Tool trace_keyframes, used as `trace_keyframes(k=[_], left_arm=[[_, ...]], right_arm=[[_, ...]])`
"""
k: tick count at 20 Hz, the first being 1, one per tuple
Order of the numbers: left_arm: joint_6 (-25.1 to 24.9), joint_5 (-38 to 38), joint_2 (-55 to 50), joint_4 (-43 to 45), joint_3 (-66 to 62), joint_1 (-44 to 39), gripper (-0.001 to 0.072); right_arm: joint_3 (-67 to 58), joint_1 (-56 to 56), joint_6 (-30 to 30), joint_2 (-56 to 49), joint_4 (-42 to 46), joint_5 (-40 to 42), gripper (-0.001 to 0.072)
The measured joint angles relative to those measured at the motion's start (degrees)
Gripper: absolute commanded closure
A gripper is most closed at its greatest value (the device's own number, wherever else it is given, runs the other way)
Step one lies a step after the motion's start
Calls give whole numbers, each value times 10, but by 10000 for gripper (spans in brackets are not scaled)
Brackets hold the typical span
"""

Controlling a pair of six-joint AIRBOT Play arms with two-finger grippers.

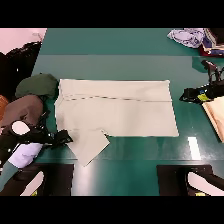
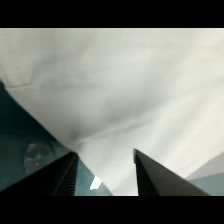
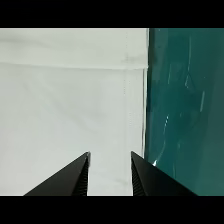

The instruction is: Fold the shirts.

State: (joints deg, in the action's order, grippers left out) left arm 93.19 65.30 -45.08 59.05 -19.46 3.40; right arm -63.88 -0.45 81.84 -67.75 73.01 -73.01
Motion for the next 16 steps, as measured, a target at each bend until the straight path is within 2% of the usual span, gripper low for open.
trace_keyframes(k=[1,2,7,8,9,12,14,16], left_arm=[[3,-10,0,-10,3,0,453],[4,-26,0,-16,6,0,667],[-6,-47,-1,-41,-7,0,680],[-14,-43,0,-44,-15,0,680],[-22,-40,0,-46,-25,0,680],[-41,-33,0,-51,-53,0,680],[-50,-31,0,-53,-63,0,680],[-57,-29,0,-53,-70,0,680]], right_arm=[[0,0,-3,0,0,-7,394],[2,-2,-10,0,0,-20,393],[85,-63,-33,40,2,-56,377],[116,-87,-36,51,2,-58,225],[144,-112,-40,59,2,-60,194],[228,-186,-63,73,-28,-64,213],[273,-217,-82,76,-66,-57,278],[306,-227,-94,78,-87,-40,278]])
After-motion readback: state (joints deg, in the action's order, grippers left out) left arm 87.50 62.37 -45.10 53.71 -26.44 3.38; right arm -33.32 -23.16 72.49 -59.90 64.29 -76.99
